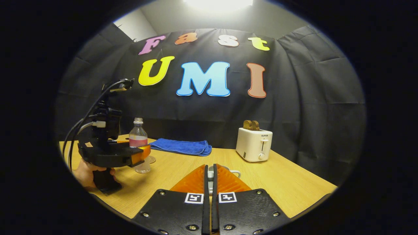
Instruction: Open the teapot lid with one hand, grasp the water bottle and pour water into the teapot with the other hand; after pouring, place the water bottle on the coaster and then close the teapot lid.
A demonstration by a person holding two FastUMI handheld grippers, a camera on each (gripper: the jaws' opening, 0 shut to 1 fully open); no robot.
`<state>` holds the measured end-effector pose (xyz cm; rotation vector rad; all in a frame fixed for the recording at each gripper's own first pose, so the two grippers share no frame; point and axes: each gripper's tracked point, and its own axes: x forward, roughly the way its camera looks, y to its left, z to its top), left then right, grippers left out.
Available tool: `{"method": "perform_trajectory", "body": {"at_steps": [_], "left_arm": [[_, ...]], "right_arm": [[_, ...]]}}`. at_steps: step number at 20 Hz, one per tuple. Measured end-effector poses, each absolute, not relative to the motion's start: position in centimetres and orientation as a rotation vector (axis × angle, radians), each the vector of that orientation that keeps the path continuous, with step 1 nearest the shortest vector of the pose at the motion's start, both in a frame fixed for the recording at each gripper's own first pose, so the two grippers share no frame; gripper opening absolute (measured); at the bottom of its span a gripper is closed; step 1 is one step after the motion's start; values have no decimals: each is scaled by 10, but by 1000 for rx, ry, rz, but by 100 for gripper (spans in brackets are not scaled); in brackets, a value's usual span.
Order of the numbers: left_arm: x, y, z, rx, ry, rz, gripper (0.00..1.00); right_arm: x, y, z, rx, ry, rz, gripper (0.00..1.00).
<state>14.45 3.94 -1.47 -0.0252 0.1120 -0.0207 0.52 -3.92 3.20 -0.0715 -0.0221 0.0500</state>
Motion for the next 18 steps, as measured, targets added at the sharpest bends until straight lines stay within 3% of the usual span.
{"method": "perform_trajectory", "body": {"at_steps": [9, 18], "left_arm": [[129, 5, 6, 156, 69, -67, 86], [124, -54, 6, 543, 35, -131, 86]], "right_arm": [[-56, -37, -2, -60, 43, 87, 2], [-90, -40, -8, -5, 48, 85, 3]]}}
